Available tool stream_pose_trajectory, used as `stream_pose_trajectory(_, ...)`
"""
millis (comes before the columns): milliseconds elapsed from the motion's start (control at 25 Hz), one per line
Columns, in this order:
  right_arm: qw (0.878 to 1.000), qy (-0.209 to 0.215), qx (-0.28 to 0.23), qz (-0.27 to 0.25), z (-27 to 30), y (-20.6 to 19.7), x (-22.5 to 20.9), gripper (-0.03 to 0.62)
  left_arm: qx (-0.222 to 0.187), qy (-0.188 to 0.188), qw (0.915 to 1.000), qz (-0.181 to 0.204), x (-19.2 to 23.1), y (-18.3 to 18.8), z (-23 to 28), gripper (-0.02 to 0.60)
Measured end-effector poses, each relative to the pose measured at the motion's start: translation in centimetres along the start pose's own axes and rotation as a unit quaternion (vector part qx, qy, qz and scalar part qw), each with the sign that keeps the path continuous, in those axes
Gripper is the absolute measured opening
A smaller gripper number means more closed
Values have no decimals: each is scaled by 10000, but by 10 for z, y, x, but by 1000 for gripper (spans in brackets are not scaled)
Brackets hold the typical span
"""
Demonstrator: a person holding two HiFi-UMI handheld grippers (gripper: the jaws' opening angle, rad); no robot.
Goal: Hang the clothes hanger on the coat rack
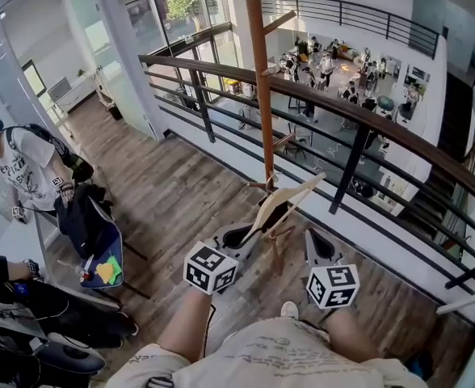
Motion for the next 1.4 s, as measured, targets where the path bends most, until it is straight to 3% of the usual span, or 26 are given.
stream_pose_trajectory(480,9995,283,104,62,40,22,-38,2,-632,25,9980,-17,34,72,33,57)
stream_pose_trajectory(880,9966,793,219,102,77,37,-62,2,-1163,242,9929,-97,52,122,47,57)
stream_pose_trajectory(1200,9961,813,287,171,99,41,-72,2,-995,481,9938,118,88,141,58,57)
stream_pose_trajectory(1400,9969,730,227,202,117,48,-77,2,-986,395,9942,189,106,146,69,57)
Point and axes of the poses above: the fingertips, and each gripper's own axes: z forward along the fingers, x to its left, y out of its top, the point moved 7 cm from there along -z, backward along the fingers, and after that the axes turned 10 degrees about z, right-handed, at the moved point
